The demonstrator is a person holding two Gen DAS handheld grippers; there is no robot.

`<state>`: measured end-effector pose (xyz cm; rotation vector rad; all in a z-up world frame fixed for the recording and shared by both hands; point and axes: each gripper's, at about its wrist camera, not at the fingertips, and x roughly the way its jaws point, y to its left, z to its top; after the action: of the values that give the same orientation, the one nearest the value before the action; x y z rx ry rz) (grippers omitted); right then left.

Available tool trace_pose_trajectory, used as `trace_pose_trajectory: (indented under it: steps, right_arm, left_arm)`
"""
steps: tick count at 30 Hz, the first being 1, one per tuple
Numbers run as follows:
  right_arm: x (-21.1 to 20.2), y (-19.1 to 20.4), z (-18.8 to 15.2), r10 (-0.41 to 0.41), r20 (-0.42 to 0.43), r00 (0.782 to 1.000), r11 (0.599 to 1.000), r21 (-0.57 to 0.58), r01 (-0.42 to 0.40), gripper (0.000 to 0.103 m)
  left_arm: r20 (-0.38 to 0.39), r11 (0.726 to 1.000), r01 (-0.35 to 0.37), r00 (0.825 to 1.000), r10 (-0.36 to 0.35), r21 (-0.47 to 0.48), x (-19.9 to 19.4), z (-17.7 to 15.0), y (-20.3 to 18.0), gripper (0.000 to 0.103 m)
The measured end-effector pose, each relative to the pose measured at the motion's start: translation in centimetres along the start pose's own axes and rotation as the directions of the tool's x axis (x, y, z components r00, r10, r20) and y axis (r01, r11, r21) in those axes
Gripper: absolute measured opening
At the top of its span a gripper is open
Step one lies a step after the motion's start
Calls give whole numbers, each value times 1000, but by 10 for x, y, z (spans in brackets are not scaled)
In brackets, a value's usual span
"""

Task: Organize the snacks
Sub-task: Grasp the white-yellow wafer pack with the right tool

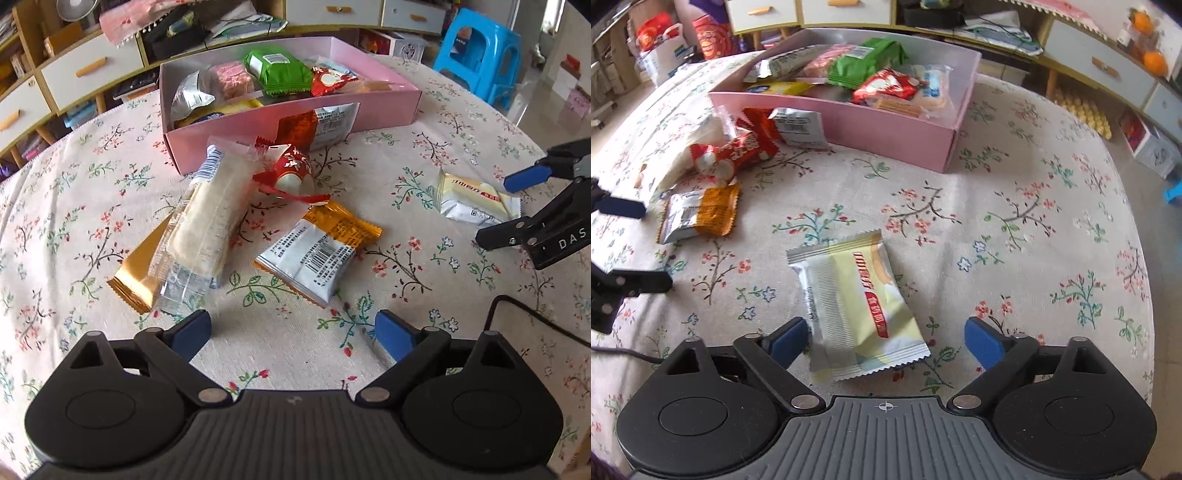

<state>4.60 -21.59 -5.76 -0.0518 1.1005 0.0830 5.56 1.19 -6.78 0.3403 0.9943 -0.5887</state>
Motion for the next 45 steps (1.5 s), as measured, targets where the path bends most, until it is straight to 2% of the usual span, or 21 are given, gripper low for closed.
trace_pose_trajectory:
  steps: [4,10,12,15,22,28,34,41,45]
  right_arm:
    - [4,-7,-1,12,-1,1000,1000,14,-12,102]
    - [4,-9,-6,21,31,999,1000,10,-21,103]
    - [3,-10,-9,25,52,998,1000,6,-25,103]
    - [1,-10,-12,29,76,997,1000,0,-29,103]
    - [0,-10,-20,35,146,989,999,-11,-34,103]
    - [-1,-11,-22,50,154,987,998,-30,-46,103]
    - [0,-10,-22,70,172,983,996,-63,-60,103]
    - [2,-9,-23,110,207,972,990,-113,-88,103]
    - [2,-8,-24,111,218,970,990,-115,-87,103]
  left_arm:
    - [0,1000,5,1000,-5,0,1,1,-4,96]
    - [9,999,39,999,-39,17,-1,-2,-7,98]
    - [23,999,31,999,-32,34,1,-4,-7,103]
    - [70,999,7,997,-10,51,2,-9,-9,103]
    - [159,998,6,987,-16,67,7,-8,-11,103]
    - [186,997,11,982,-26,79,11,-2,-11,103]
    - [220,998,-13,975,-1,60,16,1,-9,103]
    - [229,999,-14,973,4,42,13,3,-8,89]
    - [228,1000,-23,973,22,-1,10,4,-4,76]
